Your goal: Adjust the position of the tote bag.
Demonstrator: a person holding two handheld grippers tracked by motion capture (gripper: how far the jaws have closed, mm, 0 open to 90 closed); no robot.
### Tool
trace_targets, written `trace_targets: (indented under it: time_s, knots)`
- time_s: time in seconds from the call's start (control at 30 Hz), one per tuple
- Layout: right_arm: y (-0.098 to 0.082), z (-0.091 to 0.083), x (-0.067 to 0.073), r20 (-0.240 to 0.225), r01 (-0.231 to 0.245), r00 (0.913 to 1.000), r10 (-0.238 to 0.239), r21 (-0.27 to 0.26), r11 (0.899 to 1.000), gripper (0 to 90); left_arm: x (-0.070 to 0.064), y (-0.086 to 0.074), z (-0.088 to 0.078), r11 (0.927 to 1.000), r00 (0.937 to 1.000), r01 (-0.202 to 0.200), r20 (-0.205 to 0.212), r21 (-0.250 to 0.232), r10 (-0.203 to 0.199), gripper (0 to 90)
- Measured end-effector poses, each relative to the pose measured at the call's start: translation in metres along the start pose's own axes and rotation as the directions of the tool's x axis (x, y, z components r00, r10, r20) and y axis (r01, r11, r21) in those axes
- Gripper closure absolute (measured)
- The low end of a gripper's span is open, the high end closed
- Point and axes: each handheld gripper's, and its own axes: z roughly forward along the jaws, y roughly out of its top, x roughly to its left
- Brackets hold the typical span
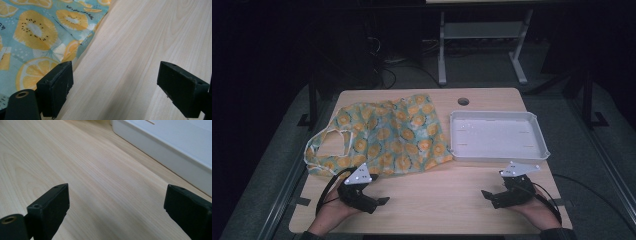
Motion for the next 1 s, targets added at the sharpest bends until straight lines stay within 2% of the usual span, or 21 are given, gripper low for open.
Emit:
trace_targets:
  time_s: [0.3, 0.53, 0.7, 0.77, 0.87, 1.0]
  knots:
    - [-0.001, 0.001, -0.001, 0.000, -0.003, 1.0000, 0.003, 0.008, 1.000, 5.6, 0.002, -0.001, -0.004, 1.0000, 0.9999, 0.003, 0.012, 0.003, -0.003, 13.6]
    - [0.001, 0.003, -0.001, -0.002, -0.010, 0.9999, 0.010, 0.020, 1.000, 5.6, 0.009, -0.004, -0.013, 0.9990, 0.9991, 0.041, 0.014, -0.019, -0.040, 14.5]
    - [0.003, 0.006, -0.001, -0.005, 0.005, 1.0000, -0.005, 0.023, 1.000, 5.8, 0.018, -0.011, -0.029, 0.9964, 0.9968, 0.075, -0.024, -0.038, -0.076, 14.8]
    - [0.002, 0.006, 0.000, -0.006, -0.004, 1.0000, 0.004, 0.035, 0.999, 5.8, 0.024, -0.014, -0.036, 0.9943, 0.9944, 0.092, -0.047, -0.053, -0.095, 14.9]
    - [0.001, 0.005, 0.000, -0.008, -0.005, 1.0000, 0.005, 0.028, 1.000, 5.8, 0.032, -0.020, -0.046, 0.9900, 0.9891, 0.124, -0.071, -0.068, -0.128, 16.3]
    - [0.002, 0.006, 0.000, -0.012, 0.011, 0.9999, -0.010, 0.028, 1.000, 5.9, 0.044, -0.031, -0.057, 0.9844, 0.9781, 0.157, -0.125, -0.080, -0.166, 16.9]
